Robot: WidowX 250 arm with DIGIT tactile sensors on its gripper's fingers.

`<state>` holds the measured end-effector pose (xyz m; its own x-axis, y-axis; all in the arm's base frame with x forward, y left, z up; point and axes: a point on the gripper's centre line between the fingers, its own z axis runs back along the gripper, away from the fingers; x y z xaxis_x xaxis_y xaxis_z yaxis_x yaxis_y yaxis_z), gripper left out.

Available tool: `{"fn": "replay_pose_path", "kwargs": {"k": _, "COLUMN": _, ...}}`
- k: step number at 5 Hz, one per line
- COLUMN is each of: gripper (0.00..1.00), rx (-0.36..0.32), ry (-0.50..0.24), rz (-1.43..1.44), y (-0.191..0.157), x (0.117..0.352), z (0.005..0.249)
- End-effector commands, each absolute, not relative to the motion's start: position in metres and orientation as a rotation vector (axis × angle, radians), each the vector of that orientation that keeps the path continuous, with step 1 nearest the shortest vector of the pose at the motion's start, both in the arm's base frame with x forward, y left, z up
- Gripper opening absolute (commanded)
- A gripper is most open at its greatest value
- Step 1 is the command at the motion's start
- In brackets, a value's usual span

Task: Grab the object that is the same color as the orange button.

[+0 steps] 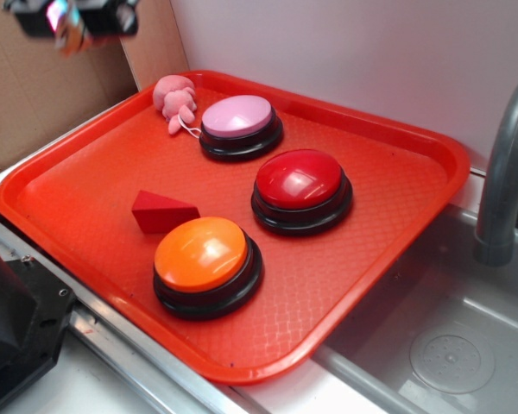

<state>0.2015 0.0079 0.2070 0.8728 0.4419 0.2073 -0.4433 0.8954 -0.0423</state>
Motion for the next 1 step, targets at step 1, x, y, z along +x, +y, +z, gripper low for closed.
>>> {"fn": "replay_pose_path", "kwargs": {"k": 1, "gripper": 0.00, "rx": 0.038, "ry": -0.243, "rz": 0.464, "y": 0.0002, "x": 0.2129, "z": 0.2365}}
